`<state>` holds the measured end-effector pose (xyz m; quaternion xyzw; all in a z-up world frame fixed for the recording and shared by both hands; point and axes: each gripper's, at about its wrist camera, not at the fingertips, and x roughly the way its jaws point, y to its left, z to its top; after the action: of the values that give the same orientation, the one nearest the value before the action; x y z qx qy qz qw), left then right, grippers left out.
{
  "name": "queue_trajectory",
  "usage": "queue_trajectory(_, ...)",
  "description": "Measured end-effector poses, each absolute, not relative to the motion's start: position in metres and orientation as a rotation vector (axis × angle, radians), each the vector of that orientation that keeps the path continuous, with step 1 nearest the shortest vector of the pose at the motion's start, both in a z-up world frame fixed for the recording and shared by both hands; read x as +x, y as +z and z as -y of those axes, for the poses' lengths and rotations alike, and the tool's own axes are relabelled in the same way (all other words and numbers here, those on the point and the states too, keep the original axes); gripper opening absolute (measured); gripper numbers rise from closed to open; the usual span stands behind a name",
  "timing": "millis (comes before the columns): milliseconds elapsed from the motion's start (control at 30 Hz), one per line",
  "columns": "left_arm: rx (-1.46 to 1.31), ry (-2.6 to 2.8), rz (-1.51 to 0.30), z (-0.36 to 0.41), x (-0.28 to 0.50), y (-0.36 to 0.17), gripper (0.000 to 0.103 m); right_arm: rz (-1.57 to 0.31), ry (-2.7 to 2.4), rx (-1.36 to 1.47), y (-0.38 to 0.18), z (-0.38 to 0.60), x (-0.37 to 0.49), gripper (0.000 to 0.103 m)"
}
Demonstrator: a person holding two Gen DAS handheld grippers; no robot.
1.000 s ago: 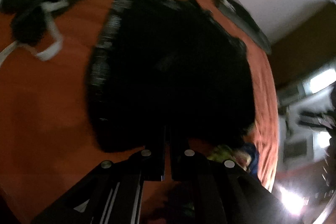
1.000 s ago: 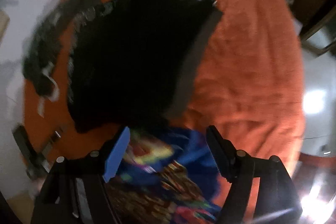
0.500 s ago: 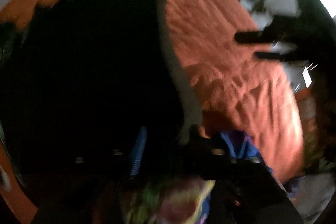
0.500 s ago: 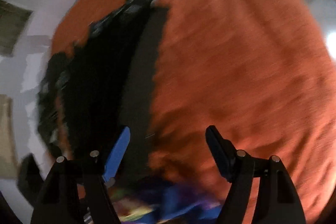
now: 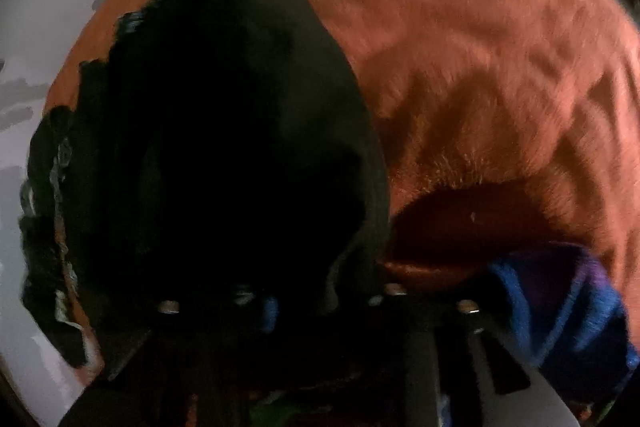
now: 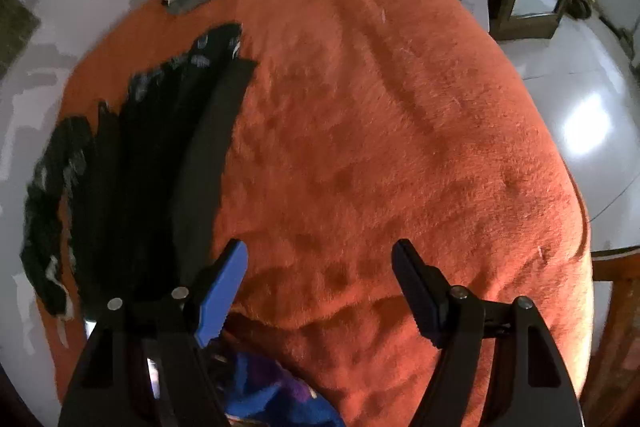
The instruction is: Fold clothes
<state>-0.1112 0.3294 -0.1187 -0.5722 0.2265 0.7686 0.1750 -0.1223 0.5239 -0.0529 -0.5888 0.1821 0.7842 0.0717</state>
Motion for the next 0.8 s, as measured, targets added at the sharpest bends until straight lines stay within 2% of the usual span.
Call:
queue_trajectory(200,-1.526,2.138,0.131,-0.207,-0.134,-0.064,0.016,-0.561,2.307,-1.916,-0.028,-0.501,-0.177,0.074)
queue_trajectory(267,-1.51,2.121,0.249,-0.178,-0.138,-0.058,0.016,-0.583,2.309,-1.938,-0.02,-0.491,-0.201,0.074)
queue_trajectory(367,-1.489,2.103,0.343,-0.145,-0.144,-0.057,0.016,-0.686,2.354,-1.957,-0.025,-0.468,-0.248,0.074)
queue_trajectory(467,-1.485,2.116,0.352,-0.141,-0.149,-0.057,0.016,-0.926,2.404,-1.93,-0.047,-0.442,-0.302,0.074)
queue_trajectory(800,-1.475,2.105,0.352,-0.155,-0.147,-0.067,0.016,-0.748,2.375,-2.018,-0.094,-0.402,-0.358,0.078)
